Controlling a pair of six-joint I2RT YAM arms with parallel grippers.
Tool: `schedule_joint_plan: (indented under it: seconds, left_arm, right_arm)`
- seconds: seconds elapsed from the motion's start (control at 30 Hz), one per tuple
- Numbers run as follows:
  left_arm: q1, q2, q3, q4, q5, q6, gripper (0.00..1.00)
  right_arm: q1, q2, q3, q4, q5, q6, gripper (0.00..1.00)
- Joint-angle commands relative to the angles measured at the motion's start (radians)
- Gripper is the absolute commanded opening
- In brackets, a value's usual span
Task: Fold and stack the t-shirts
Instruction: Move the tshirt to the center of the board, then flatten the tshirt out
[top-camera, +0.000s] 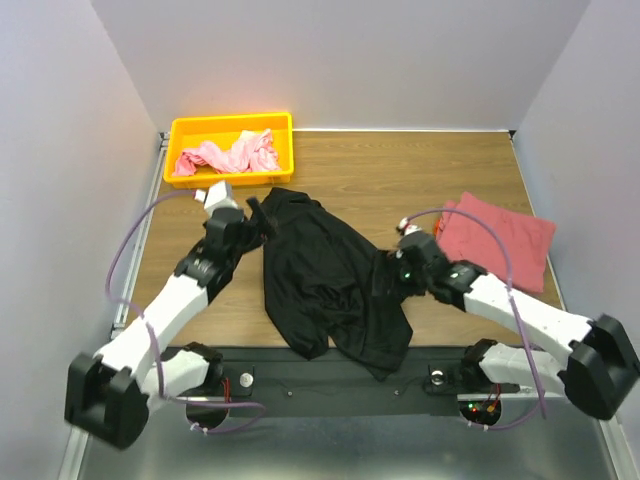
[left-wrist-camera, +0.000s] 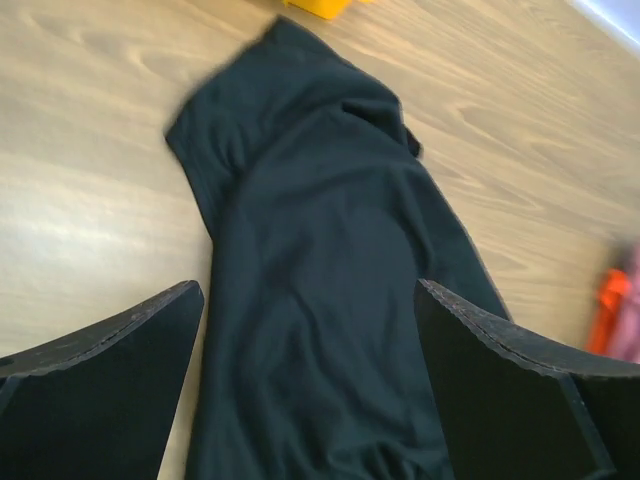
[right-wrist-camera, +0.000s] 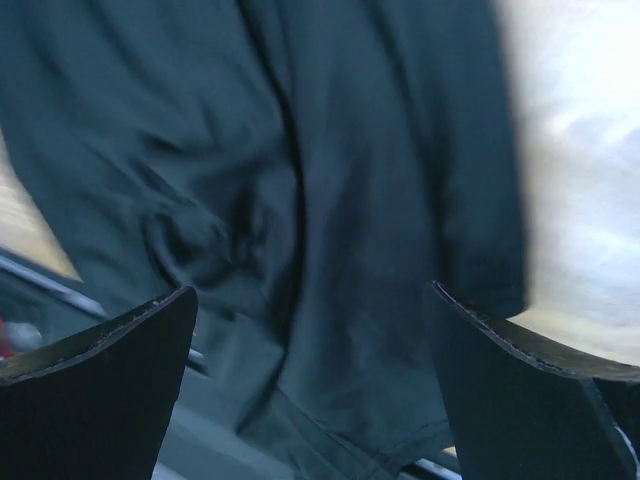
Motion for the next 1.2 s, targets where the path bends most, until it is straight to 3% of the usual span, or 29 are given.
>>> schedule_joint_plan:
  seconds: [0.0,0.1,0.23,0.3,0.47,0.63,0.9,1.07,1.17]
  left_arm:
    - [-0.013,-0.173,-0.21,0.056,0.087,-0.184,0.99]
    - [-0.031,-0.21,-0.291,0.091,0.21,-0.175,0.99]
    - [-0.105,-0.147,-0.327,0.166,0.212,-0.16,0.99]
    - [-0.11,-0.041,-0.319,0.285,0.372,-0.132,0.99]
    - [-0.108,0.255,-0.273,0.424,0.473,-0.123,0.99]
    - [-0.091,0.451,-0.18,0.409,0.438,-0.095,0.98]
    - [-0.048,0.592,-0.03,0.273,0.266,-0.095,0.98]
    - [-0.048,0.513,0.032,0.182,0.169,-0.094,0.98]
    - [-0.05,0.393,0.035,0.114,0.099,-0.104,0.98]
  right_arm:
    - [0.172,0.147,0.0,-0.015,0.171,0.137,1.0]
    - [0.175,0.275,0.014,-0.002,0.217,0.196,1.0]
    - [0.173,0.388,0.069,0.0,0.292,0.253,1.0]
    - [0.167,0.441,0.113,0.0,0.335,0.253,1.0]
    - [0.053,0.538,0.182,0.002,0.33,0.231,1.0]
    - [-0.044,0.622,0.247,0.006,0.341,0.172,1.0]
    - [-0.21,0.768,0.369,0.064,0.343,0.087,1.0]
    - [-0.232,0.747,0.449,0.072,0.309,0.015,1.0]
    - [-0.232,0.626,0.445,0.071,0.291,-0.014,1.0]
